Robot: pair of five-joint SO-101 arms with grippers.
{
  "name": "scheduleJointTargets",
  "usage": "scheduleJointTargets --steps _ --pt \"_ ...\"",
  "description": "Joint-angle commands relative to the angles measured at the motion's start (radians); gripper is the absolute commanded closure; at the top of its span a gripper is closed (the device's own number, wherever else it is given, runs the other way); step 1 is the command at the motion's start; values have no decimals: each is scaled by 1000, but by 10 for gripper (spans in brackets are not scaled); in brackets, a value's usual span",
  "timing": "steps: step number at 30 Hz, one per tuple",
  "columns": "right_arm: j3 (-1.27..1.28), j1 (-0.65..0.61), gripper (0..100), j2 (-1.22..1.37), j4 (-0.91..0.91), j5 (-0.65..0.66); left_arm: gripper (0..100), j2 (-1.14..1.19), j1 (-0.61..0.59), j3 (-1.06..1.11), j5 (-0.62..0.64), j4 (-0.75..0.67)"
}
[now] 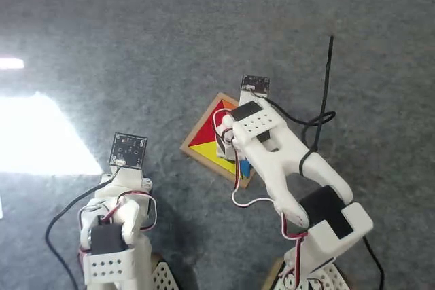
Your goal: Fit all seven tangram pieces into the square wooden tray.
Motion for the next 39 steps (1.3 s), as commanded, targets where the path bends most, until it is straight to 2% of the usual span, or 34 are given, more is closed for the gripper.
scheduleJointTargets --steps 1,19,29,36,39 --pt "-12 -2 887 -65 -42 -18 987 -20 5 -15 -5 5" --pt "6 -7 913 -102 -30 -58 987 -20 5 -15 -5 5" --pt "239 -4 881 -314 -234 -61 987 -20 5 -15 -5 5" --pt "249 -7 906 -314 -246 -54 987 -20 5 -15 -5 5" --pt "255 -18 881 -315 -245 -54 987 -20 5 -15 -5 5"
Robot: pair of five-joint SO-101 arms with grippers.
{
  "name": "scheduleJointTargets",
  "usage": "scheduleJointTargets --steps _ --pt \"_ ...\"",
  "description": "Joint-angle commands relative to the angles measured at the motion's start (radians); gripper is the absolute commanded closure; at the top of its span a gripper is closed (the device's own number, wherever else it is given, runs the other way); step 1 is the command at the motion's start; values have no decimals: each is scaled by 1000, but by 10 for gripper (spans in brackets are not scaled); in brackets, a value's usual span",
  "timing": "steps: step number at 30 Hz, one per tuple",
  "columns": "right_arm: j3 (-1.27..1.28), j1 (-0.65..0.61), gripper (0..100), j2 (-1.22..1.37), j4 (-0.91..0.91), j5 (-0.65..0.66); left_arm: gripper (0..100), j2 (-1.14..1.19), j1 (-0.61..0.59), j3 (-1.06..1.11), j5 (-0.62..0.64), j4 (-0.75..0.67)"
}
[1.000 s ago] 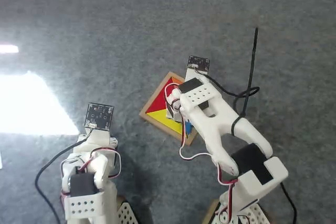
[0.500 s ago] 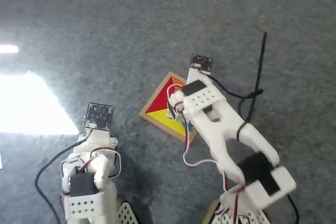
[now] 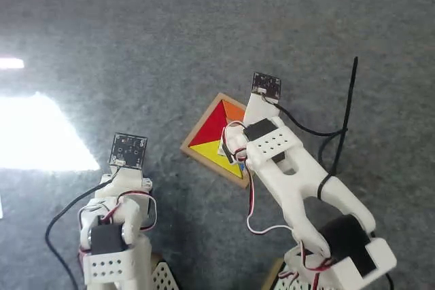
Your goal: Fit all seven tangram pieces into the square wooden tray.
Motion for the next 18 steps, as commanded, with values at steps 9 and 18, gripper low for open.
scheduleJointTargets --steps 9,18 --pt "28 -39 753 -59 -4 -11 987 -20 5 -15 -5 5" --pt "3 -53 753 -70 -1 -15 987 -20 5 -15 -5 5"
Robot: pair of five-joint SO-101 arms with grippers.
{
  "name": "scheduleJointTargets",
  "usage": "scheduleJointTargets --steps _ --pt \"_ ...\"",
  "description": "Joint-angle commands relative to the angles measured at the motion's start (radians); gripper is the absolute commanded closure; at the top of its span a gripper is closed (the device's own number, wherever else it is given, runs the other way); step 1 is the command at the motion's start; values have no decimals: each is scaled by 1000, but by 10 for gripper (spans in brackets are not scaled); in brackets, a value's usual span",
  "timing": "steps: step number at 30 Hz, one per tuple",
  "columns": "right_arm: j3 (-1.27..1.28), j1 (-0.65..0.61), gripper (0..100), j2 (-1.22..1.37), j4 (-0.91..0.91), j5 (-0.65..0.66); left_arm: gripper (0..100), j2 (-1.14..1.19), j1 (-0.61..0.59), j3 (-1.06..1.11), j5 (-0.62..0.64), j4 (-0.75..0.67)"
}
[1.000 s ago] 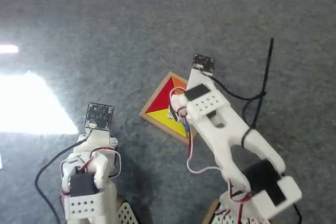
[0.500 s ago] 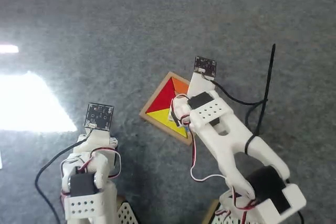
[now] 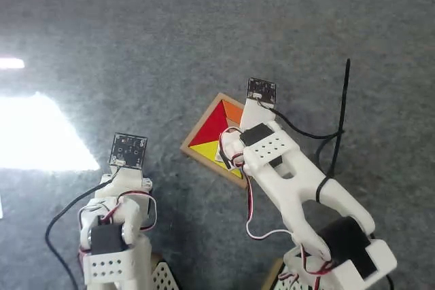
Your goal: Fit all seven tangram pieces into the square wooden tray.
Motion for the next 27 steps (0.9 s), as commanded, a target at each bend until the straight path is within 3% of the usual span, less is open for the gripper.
scheduleJointTargets --steps 1,5,17,27 --pt "-31 -36 753 -58 -2 -31 987 -20 5 -15 -5 5" --pt "-17 -105 751 -45 -39 -46 987 -20 5 -15 -5 5" --pt "-14 -116 751 -61 -38 -46 987 -20 5 -15 -5 5" --pt "-11 -189 750 -217 -18 -23 987 -20 5 -15 -5 5"
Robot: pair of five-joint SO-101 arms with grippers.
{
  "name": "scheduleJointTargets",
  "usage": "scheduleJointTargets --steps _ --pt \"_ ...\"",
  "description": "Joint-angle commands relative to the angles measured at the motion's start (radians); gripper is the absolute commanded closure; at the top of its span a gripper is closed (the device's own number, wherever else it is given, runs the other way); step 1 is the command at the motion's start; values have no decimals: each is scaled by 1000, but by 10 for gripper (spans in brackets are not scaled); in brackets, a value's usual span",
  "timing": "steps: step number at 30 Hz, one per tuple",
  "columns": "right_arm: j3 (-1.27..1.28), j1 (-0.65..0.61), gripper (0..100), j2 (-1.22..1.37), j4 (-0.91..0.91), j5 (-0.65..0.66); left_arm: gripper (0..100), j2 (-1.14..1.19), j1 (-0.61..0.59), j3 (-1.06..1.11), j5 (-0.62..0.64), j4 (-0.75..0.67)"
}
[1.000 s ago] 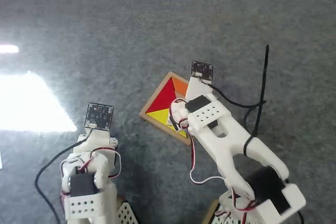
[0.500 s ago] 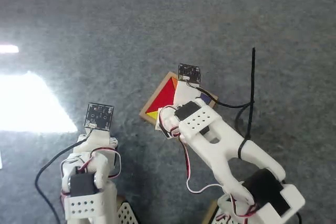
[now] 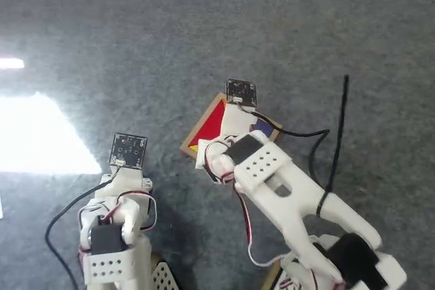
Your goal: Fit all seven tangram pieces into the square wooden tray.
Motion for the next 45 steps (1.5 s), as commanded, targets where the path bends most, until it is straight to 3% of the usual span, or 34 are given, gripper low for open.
scheduleJointTargets --steps 1,12,45 --pt "-5 -31 753 -68 -50 34 987 -20 5 -15 -5 5" --pt "-2 -39 753 85 -228 48 987 -20 5 -15 -5 5" --pt "6 33 753 163 -216 49 987 -20 5 -15 -5 5"
